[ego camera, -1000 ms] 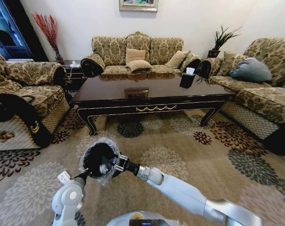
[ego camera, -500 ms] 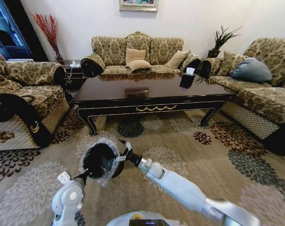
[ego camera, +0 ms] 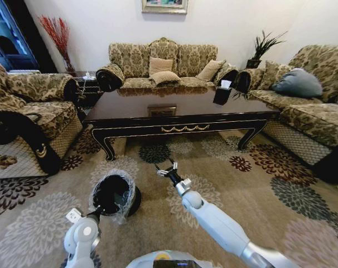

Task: Move to the front of the table and pick up the trash from the floor, then place it into the trash bin.

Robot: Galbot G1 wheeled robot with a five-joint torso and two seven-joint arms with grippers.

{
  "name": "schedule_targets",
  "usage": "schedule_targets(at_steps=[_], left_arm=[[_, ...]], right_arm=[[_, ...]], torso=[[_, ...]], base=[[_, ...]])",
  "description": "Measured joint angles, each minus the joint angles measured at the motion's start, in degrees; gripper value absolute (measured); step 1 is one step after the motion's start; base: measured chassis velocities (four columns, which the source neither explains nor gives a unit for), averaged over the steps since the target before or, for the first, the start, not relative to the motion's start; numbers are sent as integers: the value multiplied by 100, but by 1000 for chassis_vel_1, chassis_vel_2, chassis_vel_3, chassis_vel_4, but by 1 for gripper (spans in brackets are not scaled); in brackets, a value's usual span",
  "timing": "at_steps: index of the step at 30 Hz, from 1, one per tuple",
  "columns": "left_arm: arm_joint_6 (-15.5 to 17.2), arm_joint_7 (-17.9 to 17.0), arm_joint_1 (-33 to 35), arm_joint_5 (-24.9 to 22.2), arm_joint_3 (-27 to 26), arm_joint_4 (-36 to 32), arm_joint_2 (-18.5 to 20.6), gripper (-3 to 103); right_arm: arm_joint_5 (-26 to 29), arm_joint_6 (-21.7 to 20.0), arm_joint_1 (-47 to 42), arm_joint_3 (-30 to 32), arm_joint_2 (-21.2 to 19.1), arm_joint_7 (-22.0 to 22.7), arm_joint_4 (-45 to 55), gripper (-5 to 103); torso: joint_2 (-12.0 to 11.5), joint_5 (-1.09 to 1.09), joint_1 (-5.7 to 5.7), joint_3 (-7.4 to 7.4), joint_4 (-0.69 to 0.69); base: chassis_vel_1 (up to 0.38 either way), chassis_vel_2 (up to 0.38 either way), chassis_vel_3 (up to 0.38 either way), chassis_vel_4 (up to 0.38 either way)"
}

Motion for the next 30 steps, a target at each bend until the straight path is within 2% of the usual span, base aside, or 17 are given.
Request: schedule_targets(at_steps=[11, 26, 27, 28, 30], left_arm=[[-40, 21, -93, 31, -73, 186, -32, 0], [-115, 247, -275, 159, -111, 487, 70, -2], [-128, 266, -279, 188, -107, 490, 79, 3], [-128, 266, -279, 188, -107, 490, 79, 3], [-167, 338, -272, 286, -104, 483, 112, 14]], right_arm=[[-191, 40, -193, 127, -45, -35, -81, 100], [-314, 82, -286, 131, 18, -49, -154, 100], [-316, 83, -293, 136, 17, -49, -154, 100], [-316, 83, -293, 136, 17, -49, -154, 100], [-331, 85, -331, 156, 2, -50, -154, 100]], torso=[[0, 0, 0, 0, 2], [0, -1, 0, 0, 0], [0, -1, 0, 0, -1], [0, -1, 0, 0, -1], [0, 1, 0, 0, -1]], base=[[0, 0, 0, 0], [0, 0, 0, 0], [0, 0, 0, 0], [0, 0, 0, 0], [0, 0, 0, 0]])
